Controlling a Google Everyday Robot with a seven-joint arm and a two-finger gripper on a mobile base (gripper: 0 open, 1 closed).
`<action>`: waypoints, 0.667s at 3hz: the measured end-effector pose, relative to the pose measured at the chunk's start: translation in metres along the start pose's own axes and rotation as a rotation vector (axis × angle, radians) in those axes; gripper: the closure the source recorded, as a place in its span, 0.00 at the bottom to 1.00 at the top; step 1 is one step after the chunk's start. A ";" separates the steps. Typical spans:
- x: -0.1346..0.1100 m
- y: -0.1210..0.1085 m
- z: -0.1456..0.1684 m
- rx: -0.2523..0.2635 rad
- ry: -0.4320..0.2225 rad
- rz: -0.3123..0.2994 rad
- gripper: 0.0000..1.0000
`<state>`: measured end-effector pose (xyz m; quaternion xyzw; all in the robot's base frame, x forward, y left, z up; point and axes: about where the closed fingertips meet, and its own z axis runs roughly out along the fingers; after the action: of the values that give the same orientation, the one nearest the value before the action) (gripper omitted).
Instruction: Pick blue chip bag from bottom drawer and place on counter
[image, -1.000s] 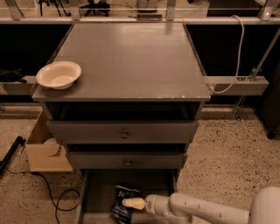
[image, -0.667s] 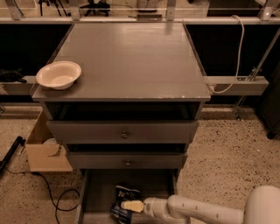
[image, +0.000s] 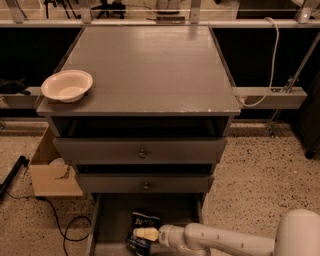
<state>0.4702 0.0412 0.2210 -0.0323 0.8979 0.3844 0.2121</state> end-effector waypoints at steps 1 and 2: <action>-0.005 0.005 0.010 0.042 -0.017 0.012 0.00; -0.012 0.005 0.020 0.088 -0.035 0.028 0.00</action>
Offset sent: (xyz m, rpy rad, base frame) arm 0.0290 0.0199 -0.0084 -0.1031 0.0066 -0.1282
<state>0.4868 0.0574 0.2165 -0.0039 0.9104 0.3481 0.2237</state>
